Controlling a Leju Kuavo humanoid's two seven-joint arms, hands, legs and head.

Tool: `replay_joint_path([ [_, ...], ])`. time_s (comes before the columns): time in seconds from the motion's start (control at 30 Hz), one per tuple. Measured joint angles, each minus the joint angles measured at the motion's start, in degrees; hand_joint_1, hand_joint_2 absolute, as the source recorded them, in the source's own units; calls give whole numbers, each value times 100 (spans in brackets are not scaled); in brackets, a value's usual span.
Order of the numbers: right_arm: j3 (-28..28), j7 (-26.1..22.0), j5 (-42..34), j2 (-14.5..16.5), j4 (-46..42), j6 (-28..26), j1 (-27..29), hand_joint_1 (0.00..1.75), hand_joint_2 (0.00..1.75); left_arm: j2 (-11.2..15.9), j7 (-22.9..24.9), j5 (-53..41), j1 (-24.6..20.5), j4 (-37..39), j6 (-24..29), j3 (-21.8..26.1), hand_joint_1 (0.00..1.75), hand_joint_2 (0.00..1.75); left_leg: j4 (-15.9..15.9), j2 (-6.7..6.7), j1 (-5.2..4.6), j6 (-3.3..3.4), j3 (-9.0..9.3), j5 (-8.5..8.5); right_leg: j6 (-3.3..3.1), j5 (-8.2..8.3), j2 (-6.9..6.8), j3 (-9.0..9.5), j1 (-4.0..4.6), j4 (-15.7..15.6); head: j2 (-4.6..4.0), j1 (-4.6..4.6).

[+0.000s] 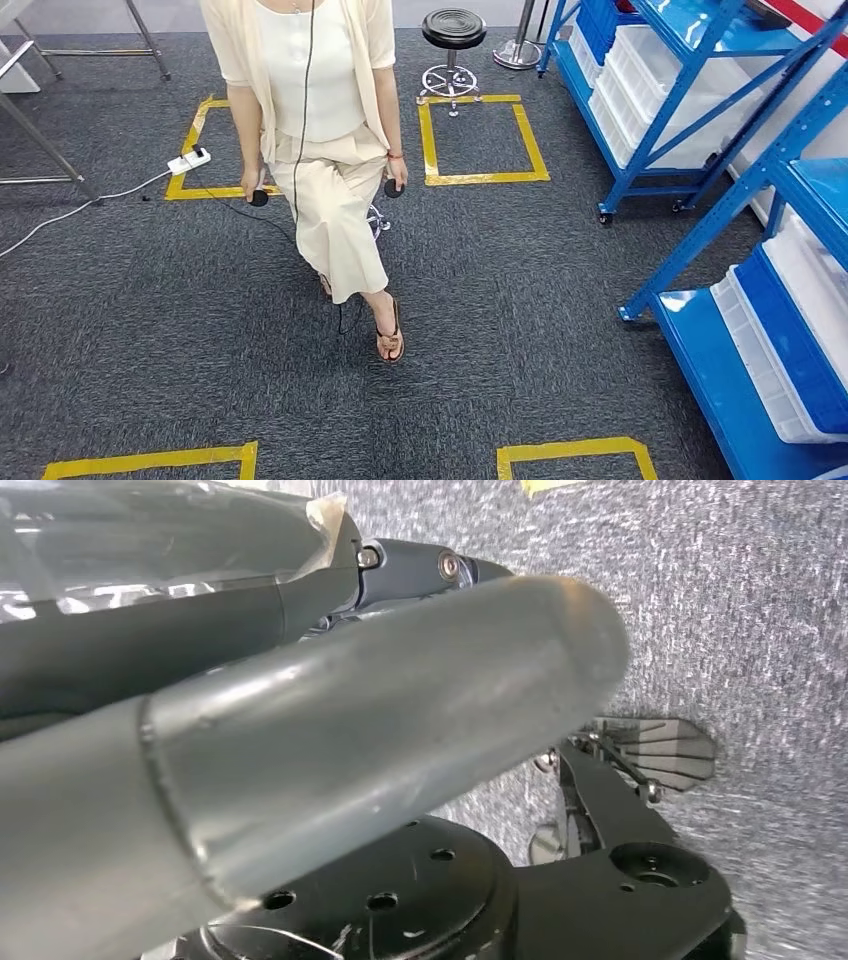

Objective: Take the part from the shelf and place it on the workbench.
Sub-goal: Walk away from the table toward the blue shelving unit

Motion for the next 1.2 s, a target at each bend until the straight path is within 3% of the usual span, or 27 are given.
replay_joint_path([
  [0.03, 0, 5, -7, 1, 1, -1, 7, 0, 0, 1, 9, -18, -1, 0, -2, -8, 0, 0, 1, 73, -2, -1, -3, -3, 37, -46, -16, -92, -20, 190, 0, 0],
  [0.07, 0, 8, -13, 0, 2, -2, 17, 0, 0, 1, 17, -33, -4, 0, -5, -17, 0, 0, 2, 137, -1, -7, -3, -7, 93, -3, -33, -66, -41, 158, 0, 1],
  [0.13, -1, 10, -26, -2, 3, -3, 25, 0, 0, 1, 24, -51, -10, 0, -13, -41, 0, 0, 7, 251, 6, -38, 16, -24, 219, 263, -160, 319, -92, -530, 0, 2],
  [0.17, -1, 9, -32, 2, 3, -3, 16, 0, 0, 3, 26, -55, -12, -1, -15, -54, 0, 0, 18, 302, -4, -73, 29, -46, 254, 401, -285, 542, -94, -935, 0, 4],
  [0.2, -1, 7, -41, 8, 3, -2, 5, 0, 0, 7, 27, -56, -14, -1, -16, -64, 0, 0, 27, 351, -14, -114, 45, -69, 248, 507, -380, 709, -88, -1238, 0, 1],
  [0.23, -1, 4, -46, 16, 3, -1, -4, 0, 0, 11, 29, -56, -19, -2, -16, -71, 0, 0, 36, 396, -24, -158, 61, -89, 211, 566, -436, 792, -69, -1392, 0, -5],
  [0.3, -3, -7, -58, 22, 3, 1, 0, 0, 0, 12, 31, -56, -41, -2, -18, -77, 0, 0, 33, 488, -14, -237, 100, -111, 98, 603, -366, 777, -32, -1420, 0, -21],
  [0.37, -6, -16, -63, 20, 4, 2, 16, 0, 0, 5, 32, -56, -67, -2, -19, -80, 0, 0, 134, 374, 34, -306, 89, -215, -2, 620, -260, 780, -64, -1430, 0, -34],
  [0.4, -8, -18, -63, 21, 4, 2, 17, 0, 0, 4, 33, -56, -73, -2, -19, -80, 0, 0, 329, 243, 52, -326, 11, -361, -61, 631, -211, 798, -78, -1440, 0, -40],
  [0.47, -11, -23, -59, 26, 4, 4, 14, 0, 0, 8, 35, -56, -65, -1, -21, -80, 0, 0, 1048, -13, 64, -326, -311, -767, -149, 646, -109, 798, -50, -1442, -1, -51],
  [0.5, -11, -26, -57, 30, 4, 5, 13, 0, 0, 10, 37, -56, -56, -1, -21, -79, 0, 0, 1426, -62, 63, -319, -492, -936, -173, 648, -56, 793, -24, -1441, -1, -52],
  [0.53, -13, -27, -57, 29, 5, 6, 16, 0, 0, 12, 39, -56, -47, 0, -21, -79, 0, 0, 1684, -84, 63, -310, -628, -996, -180, 650, 11, 794, 0, -1438, -1, -53],
  [0.57, -14, -28, -57, 28, 5, 7, 21, 0, 0, 13, 40, -56, -40, 0, -21, -79, 0, 0, 1741, -94, 63, -296, -676, -939, -181, 649, 81, 798, 17, -1434, -1, -53],
  [0.6, -15, -28, -57, 26, 5, 7, 24, 0, 0, 13, 40, -56, -37, 0, -21, -79, 0, 0, 1563, -104, 64, -278, -611, -771, -180, 649, 152, 806, 28, -1429, 0, -54],
  [0.63, -16, -28, -57, 25, 5, 7, 25, 0, 0, 13, 40, -56, -36, 0, -21, -80, 0, 0, 1199, -150, 64, -252, -456, -524, -179, 648, 233, 816, 35, -1423, 0, -53],
  [0.7, -19, -29, -57, 35, 5, 8, 17, 0, 0, 20, 40, -56, -42, 0, -19, -79, 0, 0, 460, -421, 69, -205, -128, -203, -167, 651, 353, 806, 43, -1406, 0, -50],
  [0.77, -20, -30, -57, 42, 5, 9, 11, 0, 0, 25, 41, -56, -47, 0, -17, -79, 0, 0, 179, -584, 41, -182, -22, -140, -123, 672, 451, 750, 35, -1398, 0, -49],
  [0.83, -21, -31, -54, 45, 5, 12, 16, 0, 0, 22, 43, -58, -45, -1, -16, -80, 0, 0, 111, -465, 7, -137, -10, -88, -49, 699, 538, 692, 23, -1396, 0, -50],
  [0.9, -23, -32, -49, 45, 7, 15, 21, 0, 0, 16, 44, -61, -50, -1, -17, -82, 0, 0, 3, -327, 9, -62, 36, -24, -14, 619, 383, 576, 25, -1221, 0, -36],
  [0.97, -24, -40, -44, 40, 8, 20, 7, 0, 0, 10, 44, -62, -56, -1, -18, -83, 0, 0, -60, -176, 10, -21, 59, 11, -37, 359, 114, 286, 22, -669, 0, -9],
  [1.03, -24, -51, -29, 31, 8, 26, 3, 0, 0, 12, 45, -62, -54, 0, -19, -83, 0, 0, -63, -6, 6, -15, 46, 11, -20, 115, 11, -43, -2, 1, 0, 3],
  [1.07, -24, -54, -21, 25, 8, 28, 11, 0, 0, 13, 46, -62, -53, 0, -19, -83, 0, 0, -62, 65, 7, -18, 42, 9, 13, 81, -9, -114, -20, 157, 0, 2],
  [1.1, -24, -56, -12, 18, 9, 29, 23, 0, 0, 13, 46, -62, -53, 0, -19, -83, 0, 0, -61, 134, 13, -25, 39, 6, 67, 118, -35, -85, -45, 130, 0, 2],
  [1.17, -24, -59, 2, 4, 10, 30, 35, 0, 0, 10, 47, -59, -54, 0, -19, -83, 0, 0, -52, 233, 30, -61, 52, -9, 191, 350, -161, 277, -106, -501, 0, 4],
  [1.2, -24, -61, 10, 2, 10, 30, 29, 0, 0, 12, 47, -57, -55, -1, -18, -82, 0, 0, -38, 282, 24, -96, 61, -26, 239, 459, -299, 496, -135, -896, 0, 8],
])
